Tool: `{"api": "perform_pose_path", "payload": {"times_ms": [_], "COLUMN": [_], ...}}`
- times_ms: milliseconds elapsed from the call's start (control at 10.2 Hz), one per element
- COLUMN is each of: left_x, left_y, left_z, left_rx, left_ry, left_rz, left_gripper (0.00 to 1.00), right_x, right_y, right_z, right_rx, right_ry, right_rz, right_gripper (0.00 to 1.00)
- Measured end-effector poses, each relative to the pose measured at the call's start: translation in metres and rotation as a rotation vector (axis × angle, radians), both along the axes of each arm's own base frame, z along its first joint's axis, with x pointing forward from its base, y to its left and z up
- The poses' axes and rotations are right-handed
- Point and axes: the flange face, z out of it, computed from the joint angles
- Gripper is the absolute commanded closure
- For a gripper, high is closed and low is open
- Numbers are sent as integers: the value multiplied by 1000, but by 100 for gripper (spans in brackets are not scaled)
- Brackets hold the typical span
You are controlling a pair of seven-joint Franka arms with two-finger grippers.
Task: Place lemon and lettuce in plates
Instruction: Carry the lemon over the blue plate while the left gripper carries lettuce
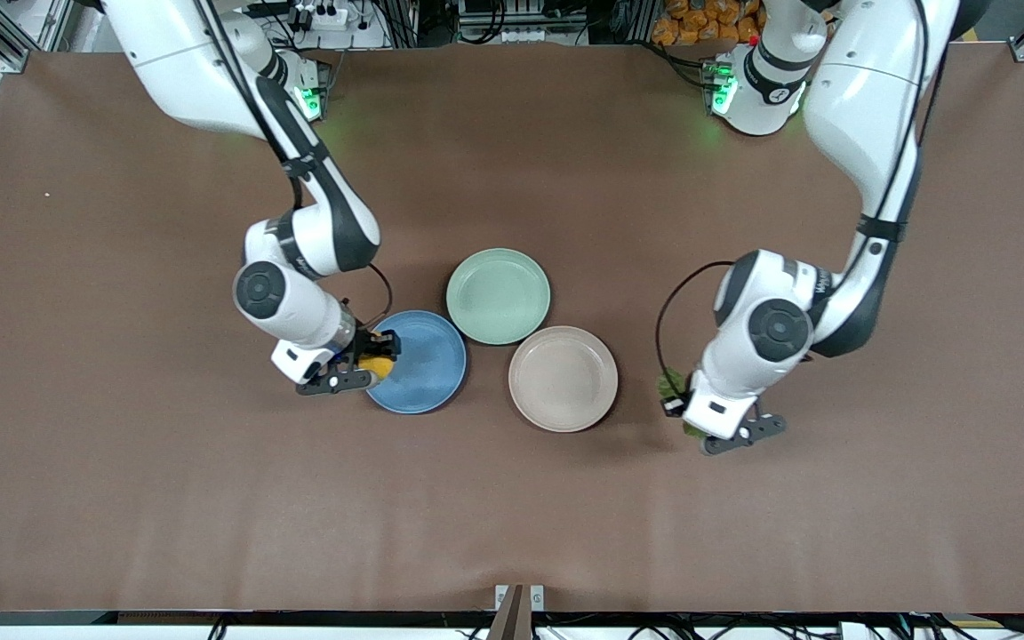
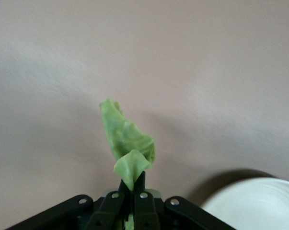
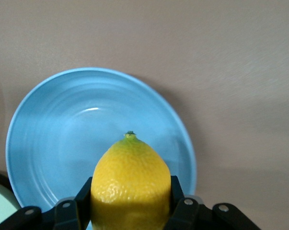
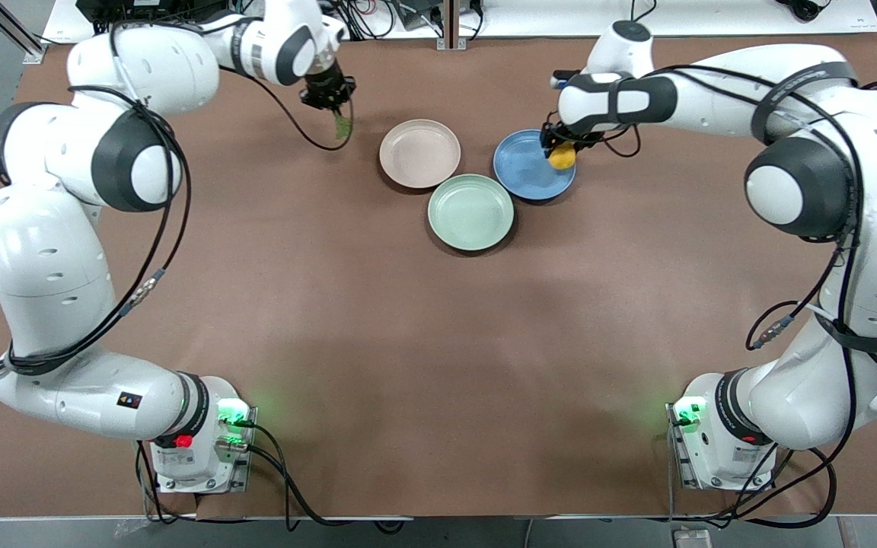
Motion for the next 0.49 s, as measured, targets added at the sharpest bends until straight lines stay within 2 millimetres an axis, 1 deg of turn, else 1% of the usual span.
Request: {"api": "perform_pose_path", "payload": {"times_ms": [196, 295, 393, 491], "left_x": [-14, -21, -28, -35], "left_y": [-35, -53, -71, -89], "left_z": [3, 4, 6, 7], "left_rx": [-9, -15, -27, -44], "left_ry": [-3, -8, -19, -28], "left_rz": [17, 12, 9, 2], "left_gripper": [100, 100, 100, 100], "right_x": [-6, -8, -10, -11], "right_y": [29, 39, 43, 44], "right_z": [-8, -14, -20, -23], "right_rx": [-1, 1, -1, -2], "right_ry": [2, -7, -9, -9], "right_rz": [-29, -34, -35, -35], "right_gripper": [95, 92, 91, 74]}}
